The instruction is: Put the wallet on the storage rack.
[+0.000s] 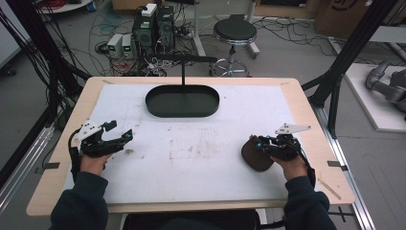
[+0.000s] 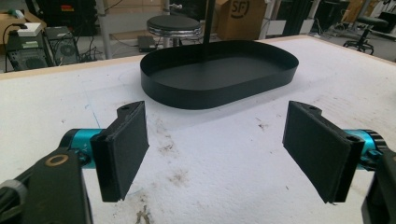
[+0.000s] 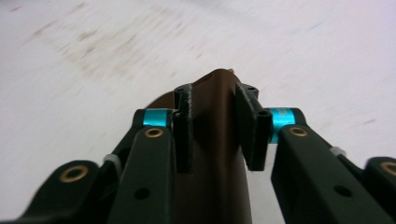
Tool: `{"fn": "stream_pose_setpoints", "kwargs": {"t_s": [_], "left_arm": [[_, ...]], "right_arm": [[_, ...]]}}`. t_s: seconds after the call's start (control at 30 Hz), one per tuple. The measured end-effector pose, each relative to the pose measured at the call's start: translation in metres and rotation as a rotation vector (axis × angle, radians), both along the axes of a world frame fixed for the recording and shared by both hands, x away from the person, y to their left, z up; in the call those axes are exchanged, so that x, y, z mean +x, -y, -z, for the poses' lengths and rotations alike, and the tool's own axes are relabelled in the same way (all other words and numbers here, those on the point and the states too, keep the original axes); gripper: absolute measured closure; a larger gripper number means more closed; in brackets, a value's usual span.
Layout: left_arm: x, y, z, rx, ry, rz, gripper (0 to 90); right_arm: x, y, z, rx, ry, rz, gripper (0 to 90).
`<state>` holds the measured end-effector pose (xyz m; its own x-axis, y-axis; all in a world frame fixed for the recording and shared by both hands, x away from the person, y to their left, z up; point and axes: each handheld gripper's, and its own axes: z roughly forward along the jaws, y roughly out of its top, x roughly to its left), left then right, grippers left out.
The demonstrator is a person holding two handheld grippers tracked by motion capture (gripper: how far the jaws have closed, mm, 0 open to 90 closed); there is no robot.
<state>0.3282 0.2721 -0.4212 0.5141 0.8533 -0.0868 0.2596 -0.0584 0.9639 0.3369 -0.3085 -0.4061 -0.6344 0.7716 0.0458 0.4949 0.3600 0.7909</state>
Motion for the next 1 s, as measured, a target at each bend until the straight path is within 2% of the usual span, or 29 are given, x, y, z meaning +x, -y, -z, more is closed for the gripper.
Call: {"fn": "stream_pose_setpoints", "kwargs": {"t_s": [0.03,0.07,0.1,0.13,0.2,0.23,0.27,0.33,0.4,0.47,0.53,0.63,0.73,0.77,0.8,1.0], "left_arm": [[0.000,0.000,0.000,0.001,-0.001,0.002,22.3],[0.000,-0.001,0.000,0.001,0.000,-0.001,22.3],[-0.001,-0.001,0.000,0.002,-0.001,-0.002,22.3],[-0.001,-0.001,0.000,0.002,0.000,-0.002,22.3],[-0.001,-0.001,0.000,0.004,0.000,-0.003,22.3],[-0.001,-0.001,0.000,0.004,0.001,0.000,22.3],[-0.001,0.000,0.000,0.007,-0.001,0.003,22.3],[-0.001,0.001,0.000,0.010,0.000,0.010,22.3],[-0.001,0.001,0.000,0.010,0.003,0.012,22.3],[-0.001,0.001,0.000,0.010,0.003,0.011,22.3],[-0.001,0.001,0.000,0.007,0.002,0.008,22.3],[-0.001,0.000,0.001,0.017,0.000,0.007,22.3],[-0.001,0.001,0.001,0.019,-0.001,0.007,22.3],[-0.001,0.001,0.001,0.022,-0.001,0.010,22.3],[-0.001,0.001,0.001,0.023,-0.002,0.010,22.3],[-0.001,0.001,0.001,0.020,-0.003,0.007,22.3]], "right_arm": [[0.000,0.000,0.000,0.000,0.000,0.000,73.5],[-0.001,0.000,-0.004,-0.017,0.035,0.026,74.1],[-0.005,0.000,-0.010,-0.076,0.129,0.081,75.0],[-0.005,0.000,-0.010,-0.076,0.129,0.081,75.0],[-0.009,-0.002,-0.013,-0.133,0.209,0.130,75.0],[-0.010,-0.004,-0.013,-0.169,0.241,0.137,74.9],[-0.011,-0.006,-0.013,-0.192,0.248,0.133,74.9],[-0.011,-0.010,-0.011,-0.196,0.260,0.112,74.9],[-0.012,-0.014,-0.011,-0.180,0.257,0.087,75.0],[-0.013,-0.020,-0.009,-0.143,0.247,0.022,73.9],[-0.012,-0.023,-0.009,-0.141,0.244,0.000,73.3],[-0.012,-0.024,-0.008,-0.138,0.243,-0.001,72.4],[-0.012,-0.023,-0.009,-0.115,0.234,-0.003,70.2],[-0.012,-0.022,-0.009,-0.105,0.233,-0.005,68.7],[-0.011,-0.021,-0.009,-0.086,0.232,-0.006,60.6],[-0.011,-0.019,-0.008,-0.062,0.231,-0.001,55.9]]}}
